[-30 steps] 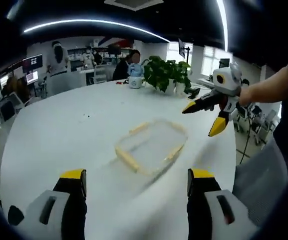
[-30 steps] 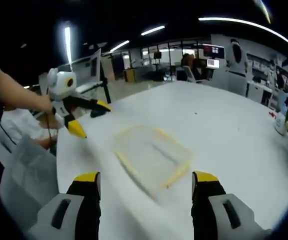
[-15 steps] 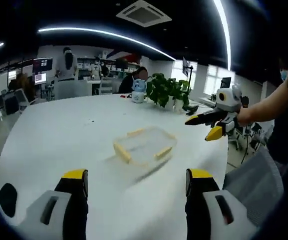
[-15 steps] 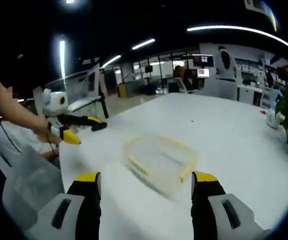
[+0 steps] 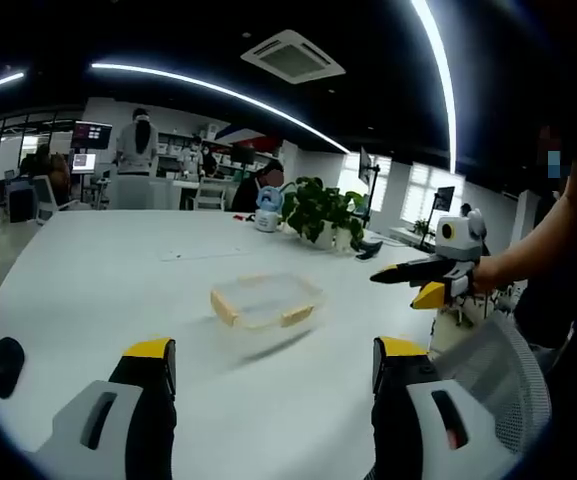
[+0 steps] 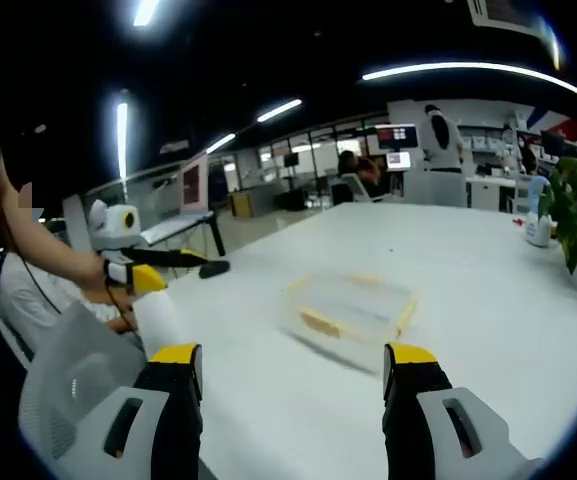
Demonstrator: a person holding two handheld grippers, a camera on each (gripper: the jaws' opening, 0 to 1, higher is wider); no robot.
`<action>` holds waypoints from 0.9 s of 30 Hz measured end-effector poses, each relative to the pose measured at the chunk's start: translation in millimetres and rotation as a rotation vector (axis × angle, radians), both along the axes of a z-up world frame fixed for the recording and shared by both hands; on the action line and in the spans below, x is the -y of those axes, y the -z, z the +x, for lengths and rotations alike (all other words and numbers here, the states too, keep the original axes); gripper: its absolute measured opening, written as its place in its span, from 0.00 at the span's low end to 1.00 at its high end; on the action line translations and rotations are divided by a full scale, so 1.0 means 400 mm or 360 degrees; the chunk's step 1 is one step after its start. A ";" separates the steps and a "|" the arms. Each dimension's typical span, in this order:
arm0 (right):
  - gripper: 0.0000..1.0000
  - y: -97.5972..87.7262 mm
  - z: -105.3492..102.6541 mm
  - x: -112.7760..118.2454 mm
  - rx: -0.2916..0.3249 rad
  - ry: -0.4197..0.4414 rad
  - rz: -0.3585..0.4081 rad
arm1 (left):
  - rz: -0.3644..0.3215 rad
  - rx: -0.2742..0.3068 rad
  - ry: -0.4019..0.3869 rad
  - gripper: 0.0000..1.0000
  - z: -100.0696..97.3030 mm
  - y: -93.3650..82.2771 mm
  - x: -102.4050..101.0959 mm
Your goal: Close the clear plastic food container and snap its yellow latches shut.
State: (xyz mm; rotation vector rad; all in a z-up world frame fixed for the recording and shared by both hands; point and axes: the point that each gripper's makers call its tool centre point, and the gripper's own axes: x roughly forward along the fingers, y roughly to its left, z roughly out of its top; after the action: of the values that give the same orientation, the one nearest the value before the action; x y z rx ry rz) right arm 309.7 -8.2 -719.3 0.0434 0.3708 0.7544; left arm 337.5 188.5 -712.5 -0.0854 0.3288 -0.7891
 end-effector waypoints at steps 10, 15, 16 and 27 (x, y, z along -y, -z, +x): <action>0.77 -0.009 -0.055 0.003 0.0042 0.0119 0.0031 | 0.0003 0.0009 -0.0043 0.88 -0.080 0.019 -0.054; 0.76 0.026 -0.083 0.006 0.0003 0.0153 0.0005 | 0.0059 -0.0037 0.0000 0.86 -0.122 0.053 -0.058; 0.76 0.033 -0.087 0.006 -0.0007 0.0158 -0.0007 | 0.0052 -0.0040 0.0001 0.86 -0.127 0.055 -0.059; 0.74 0.040 -0.092 0.020 0.0016 0.0197 -0.0015 | 0.0019 -0.0047 -0.0028 0.85 -0.138 0.053 -0.068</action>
State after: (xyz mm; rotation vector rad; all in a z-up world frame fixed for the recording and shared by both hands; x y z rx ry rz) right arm 273.1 -16.1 -735.4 0.0535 0.3590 0.6301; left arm 282.1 215.6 -733.7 -0.0886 0.3604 -0.7689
